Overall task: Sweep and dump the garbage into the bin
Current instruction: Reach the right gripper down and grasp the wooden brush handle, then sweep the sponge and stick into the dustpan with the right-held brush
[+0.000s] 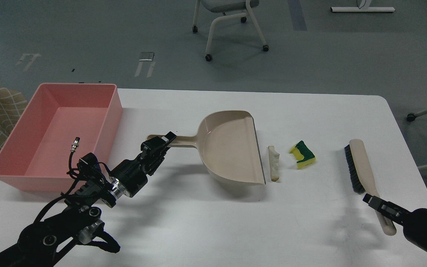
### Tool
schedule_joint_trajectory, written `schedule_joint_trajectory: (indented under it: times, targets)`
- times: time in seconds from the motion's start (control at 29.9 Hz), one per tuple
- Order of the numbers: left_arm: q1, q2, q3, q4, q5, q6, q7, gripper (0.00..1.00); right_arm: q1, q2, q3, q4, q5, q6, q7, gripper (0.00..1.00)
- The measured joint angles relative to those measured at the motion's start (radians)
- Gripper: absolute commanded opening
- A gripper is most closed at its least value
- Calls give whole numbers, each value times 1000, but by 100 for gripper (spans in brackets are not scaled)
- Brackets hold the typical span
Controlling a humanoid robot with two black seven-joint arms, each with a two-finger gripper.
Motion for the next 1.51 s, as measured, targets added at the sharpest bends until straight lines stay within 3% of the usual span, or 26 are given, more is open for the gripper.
schedule_joint_trajectory:
  times: [0.13,0.54,0.94,1.51]
  targets:
    - [2,4,0,0,0,0,0,0,-1,-5,0,0,0,0,0,0]
    - [5,6,1,14,0,0,0,0,45,9,-1,-2,9,0,3,0]
    - [-2,3,66,53,-1,7,0,0,117,31,-119,-10,14,0,2,0]
    - [-5,5,67,63,-1,8,-1,0,465,196,-521,-129,17,-1,-41,0]
